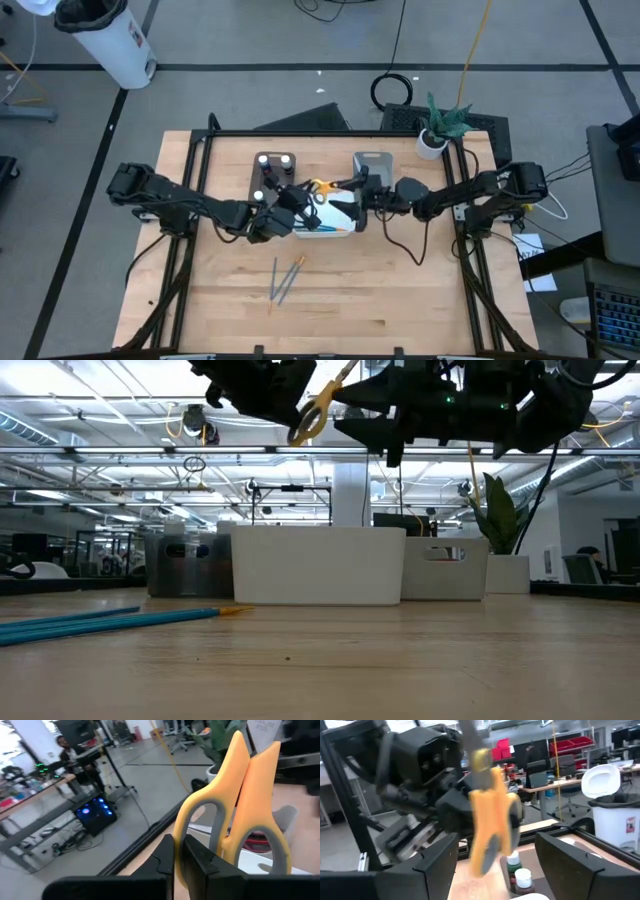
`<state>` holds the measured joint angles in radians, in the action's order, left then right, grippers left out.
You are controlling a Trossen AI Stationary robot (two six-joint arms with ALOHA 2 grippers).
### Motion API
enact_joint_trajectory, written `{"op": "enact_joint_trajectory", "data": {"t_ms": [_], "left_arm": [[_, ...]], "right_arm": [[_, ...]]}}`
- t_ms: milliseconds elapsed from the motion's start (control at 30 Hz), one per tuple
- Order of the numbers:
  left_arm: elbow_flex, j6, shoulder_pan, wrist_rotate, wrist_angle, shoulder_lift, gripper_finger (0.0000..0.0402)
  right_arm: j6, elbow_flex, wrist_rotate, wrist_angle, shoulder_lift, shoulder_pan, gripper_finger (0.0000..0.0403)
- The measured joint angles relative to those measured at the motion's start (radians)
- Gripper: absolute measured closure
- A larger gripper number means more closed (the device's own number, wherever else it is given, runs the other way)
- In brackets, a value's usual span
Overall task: Pick & Place Paint Supplies
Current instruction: Put the yellow scissors into the gray bin
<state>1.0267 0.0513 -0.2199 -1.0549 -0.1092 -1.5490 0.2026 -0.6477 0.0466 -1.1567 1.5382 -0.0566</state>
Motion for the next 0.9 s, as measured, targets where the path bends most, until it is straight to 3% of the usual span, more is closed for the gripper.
{"op": "enact_joint_trajectory", "data": {"t_ms": [267, 467, 667, 900], "left_arm": [[0.0, -0.005, -0.004, 0.073, -0.054, -0.067, 0.0387], [0.0, -0.058, -0.032, -0.051, -0.17, -0.118, 0.0387], [-0.001, -0.018, -0.084, -0.09, -0.235, -0.124, 0.0387], [-0.002, 0.126, -0.146, -0.096, -0.228, -0.124, 0.0387]], "right_arm": [[0.047, -0.017, 0.0, 0.042, 0.001, 0.028, 0.015], [0.047, -0.017, 0.006, 0.093, 0.0, 0.052, 0.0168], [0.051, -0.017, 0.034, 0.113, 0.0, 0.063, 0.0221], [0.098, -0.018, 0.045, 0.092, 0.0, 0.12, 0.0312]]}}
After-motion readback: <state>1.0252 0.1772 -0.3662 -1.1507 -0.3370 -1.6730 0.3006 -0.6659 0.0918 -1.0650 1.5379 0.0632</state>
